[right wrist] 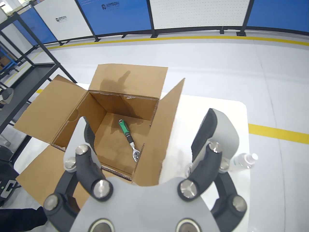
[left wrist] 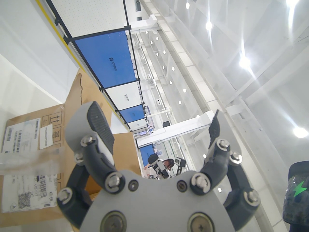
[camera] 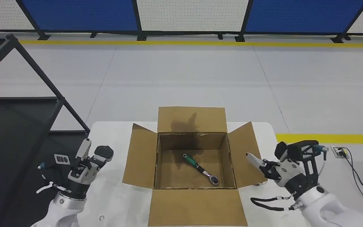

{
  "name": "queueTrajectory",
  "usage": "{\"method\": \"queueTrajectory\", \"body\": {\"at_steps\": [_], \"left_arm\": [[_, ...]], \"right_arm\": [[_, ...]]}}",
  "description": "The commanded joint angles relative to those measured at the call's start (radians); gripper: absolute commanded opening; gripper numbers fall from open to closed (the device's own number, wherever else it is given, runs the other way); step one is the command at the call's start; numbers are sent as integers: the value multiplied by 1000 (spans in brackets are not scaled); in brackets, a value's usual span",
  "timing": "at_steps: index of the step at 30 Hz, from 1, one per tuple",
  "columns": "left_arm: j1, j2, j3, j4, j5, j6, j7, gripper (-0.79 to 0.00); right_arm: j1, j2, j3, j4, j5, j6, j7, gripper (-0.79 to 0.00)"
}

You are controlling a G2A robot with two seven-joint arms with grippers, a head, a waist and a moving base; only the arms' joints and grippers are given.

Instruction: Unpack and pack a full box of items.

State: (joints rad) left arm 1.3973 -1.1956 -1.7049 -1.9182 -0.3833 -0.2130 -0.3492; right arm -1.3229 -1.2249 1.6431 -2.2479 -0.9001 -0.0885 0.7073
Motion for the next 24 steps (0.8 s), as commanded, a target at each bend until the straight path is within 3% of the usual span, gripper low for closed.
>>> {"method": "queueTrajectory", "body": {"at_steps": [1,6,13,18,24], "left_arm": [[-8,1,5,-2,10,13,-8,0],[-10,2,5,4,13,20,-22,0],[22,2,-20,9,-18,5,-24,0],[43,2,-31,1,-37,-7,-28,0],[55,1,-33,-3,-48,-16,-35,0]], "right_arm": [[41,1,-52,8,-8,-18,18,0],[207,-2,-222,97,-32,-41,127,0],[474,-26,-475,341,-75,-32,307,0],[628,-54,-599,561,-80,3,341,0],[733,-87,-710,764,-55,16,354,0]]}}
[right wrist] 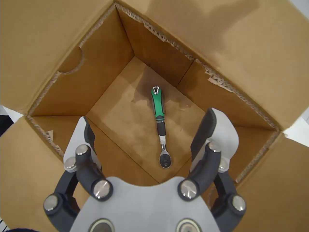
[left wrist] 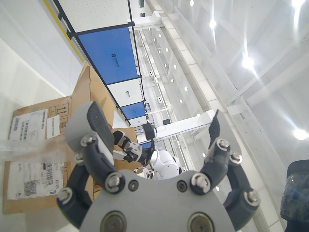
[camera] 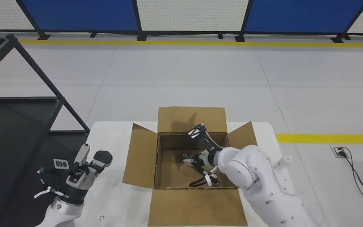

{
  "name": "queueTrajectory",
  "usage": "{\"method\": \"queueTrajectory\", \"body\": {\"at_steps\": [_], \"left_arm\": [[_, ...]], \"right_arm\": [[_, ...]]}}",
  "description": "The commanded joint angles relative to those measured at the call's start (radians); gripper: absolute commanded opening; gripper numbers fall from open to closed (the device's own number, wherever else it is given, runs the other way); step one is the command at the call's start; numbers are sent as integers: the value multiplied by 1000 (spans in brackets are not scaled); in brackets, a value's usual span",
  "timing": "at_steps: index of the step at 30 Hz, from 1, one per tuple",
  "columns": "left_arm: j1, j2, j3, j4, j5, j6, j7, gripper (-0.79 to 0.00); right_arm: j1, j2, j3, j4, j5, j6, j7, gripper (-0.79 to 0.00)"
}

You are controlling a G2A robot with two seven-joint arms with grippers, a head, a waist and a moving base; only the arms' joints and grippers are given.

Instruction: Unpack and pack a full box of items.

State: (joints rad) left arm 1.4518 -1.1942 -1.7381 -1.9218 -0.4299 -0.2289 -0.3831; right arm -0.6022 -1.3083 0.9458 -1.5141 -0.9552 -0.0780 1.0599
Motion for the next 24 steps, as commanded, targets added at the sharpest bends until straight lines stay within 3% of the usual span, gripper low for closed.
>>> {"method": "queueTrajectory", "body": {"at_steps": [1,14,23,24], "left_arm": [[1,0,0,0,-2,0,-2,0],[2,1,1,-3,10,13,-6,0],[11,1,-6,-9,1,17,-4,0],[11,1,-7,-8,-1,17,-3,0]], "right_arm": [[24,-8,-23,49,7,10,7,0],[22,-11,-36,61,-9,15,-3,0],[150,-62,-165,353,-34,-24,54,0],[162,-68,-172,378,-27,-32,50,-120]]}}
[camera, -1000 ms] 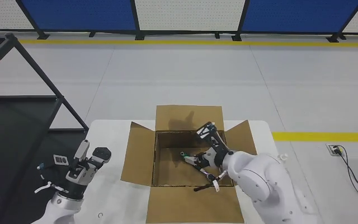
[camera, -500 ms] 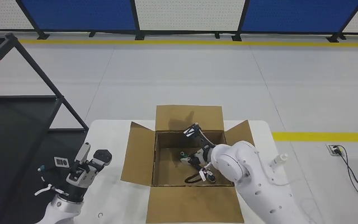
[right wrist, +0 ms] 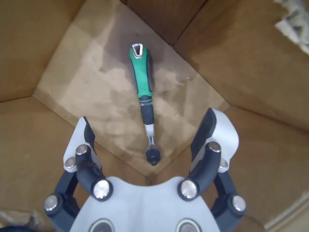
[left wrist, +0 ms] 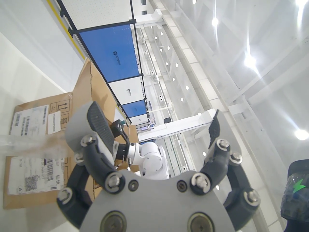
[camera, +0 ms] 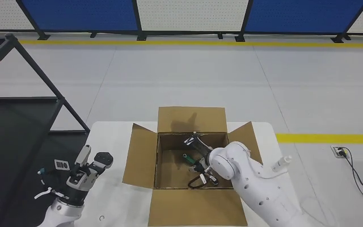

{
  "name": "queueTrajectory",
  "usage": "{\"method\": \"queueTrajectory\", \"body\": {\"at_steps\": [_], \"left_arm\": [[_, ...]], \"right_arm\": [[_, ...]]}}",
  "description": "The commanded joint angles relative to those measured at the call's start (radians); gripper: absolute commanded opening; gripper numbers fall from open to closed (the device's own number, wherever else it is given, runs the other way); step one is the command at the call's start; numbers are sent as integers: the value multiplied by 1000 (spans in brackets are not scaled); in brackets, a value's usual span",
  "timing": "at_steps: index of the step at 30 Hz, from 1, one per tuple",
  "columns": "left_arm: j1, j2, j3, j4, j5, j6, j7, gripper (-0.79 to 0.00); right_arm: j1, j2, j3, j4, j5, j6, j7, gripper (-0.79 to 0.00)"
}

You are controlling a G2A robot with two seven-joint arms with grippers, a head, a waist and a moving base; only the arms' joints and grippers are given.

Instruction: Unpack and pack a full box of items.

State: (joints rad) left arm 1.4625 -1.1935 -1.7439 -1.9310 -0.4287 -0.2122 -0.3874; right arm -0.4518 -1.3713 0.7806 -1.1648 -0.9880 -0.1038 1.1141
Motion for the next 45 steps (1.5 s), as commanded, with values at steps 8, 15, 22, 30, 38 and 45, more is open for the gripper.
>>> {"method": "queueTrajectory", "body": {"at_steps": [8,15,22,30,38,45], "left_arm": [[-10,0,4,4,-1,5,-2,0],[-17,0,5,13,0,5,2,0],[-18,0,7,14,0,4,6,0],[-14,-1,7,16,3,0,13,0],[-12,-1,3,16,-4,-4,15,0],[-13,-2,-2,18,-6,-7,18,0]], "right_arm": [[69,-42,-63,153,20,-40,18,-406],[90,-67,-91,230,35,-64,17,-416],[107,-90,-114,289,37,-80,4,-428],[125,-116,-133,353,47,-101,-6,-468],[142,-142,-152,414,48,-110,-15,-646],[161,-162,-157,460,52,-112,-26,-785]]}}
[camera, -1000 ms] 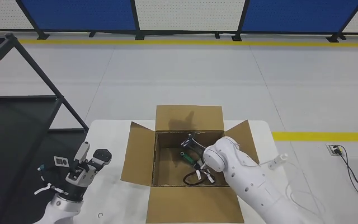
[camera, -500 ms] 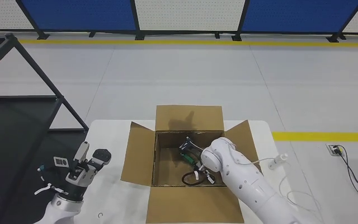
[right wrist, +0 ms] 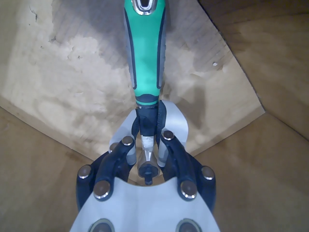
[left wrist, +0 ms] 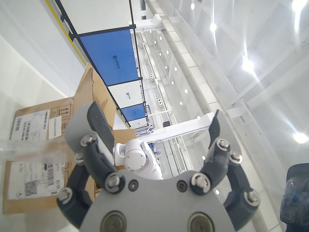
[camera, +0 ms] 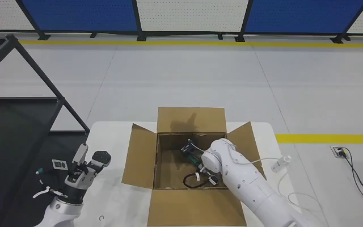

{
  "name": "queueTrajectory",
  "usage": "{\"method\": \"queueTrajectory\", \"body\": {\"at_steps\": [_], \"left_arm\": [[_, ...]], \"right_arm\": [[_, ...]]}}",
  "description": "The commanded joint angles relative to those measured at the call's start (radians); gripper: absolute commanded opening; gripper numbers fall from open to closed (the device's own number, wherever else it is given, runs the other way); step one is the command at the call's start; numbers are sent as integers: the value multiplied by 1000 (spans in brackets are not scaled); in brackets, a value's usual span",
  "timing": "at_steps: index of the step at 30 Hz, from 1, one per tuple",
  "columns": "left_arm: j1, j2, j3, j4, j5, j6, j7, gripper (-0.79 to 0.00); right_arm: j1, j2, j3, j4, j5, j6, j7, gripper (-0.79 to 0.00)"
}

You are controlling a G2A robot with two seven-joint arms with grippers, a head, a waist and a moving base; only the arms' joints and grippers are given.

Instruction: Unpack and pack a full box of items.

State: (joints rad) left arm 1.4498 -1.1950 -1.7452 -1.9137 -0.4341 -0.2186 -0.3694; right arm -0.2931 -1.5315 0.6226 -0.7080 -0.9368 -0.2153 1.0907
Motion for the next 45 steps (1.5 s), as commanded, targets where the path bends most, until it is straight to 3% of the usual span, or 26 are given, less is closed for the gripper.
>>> {"method": "queueTrajectory", "body": {"at_steps": [1,7,13,18,27,31,45], "left_arm": [[0,0,-1,1,-1,-2,1,0],[-4,0,1,4,0,-1,-1,0],[-11,-1,10,3,5,2,-3,0],[-19,-1,23,2,13,6,-6,0],[-33,-2,44,5,26,13,-9,0],[-35,-2,50,6,26,14,-12,0],[-35,-1,78,26,36,28,-51,0]], "right_arm": [[6,-3,2,6,0,-2,-5,-785],[18,6,33,-16,-11,-6,-23,-785],[-26,53,113,-149,-29,-33,-36,-785],[-137,119,235,-414,-58,-90,-15,-785],[-472,223,505,-1029,-101,-217,29,-785],[-576,241,595,-1203,-97,-167,-12,-785],[-591,242,606,-1220,-104,-149,-24,-785]]}}
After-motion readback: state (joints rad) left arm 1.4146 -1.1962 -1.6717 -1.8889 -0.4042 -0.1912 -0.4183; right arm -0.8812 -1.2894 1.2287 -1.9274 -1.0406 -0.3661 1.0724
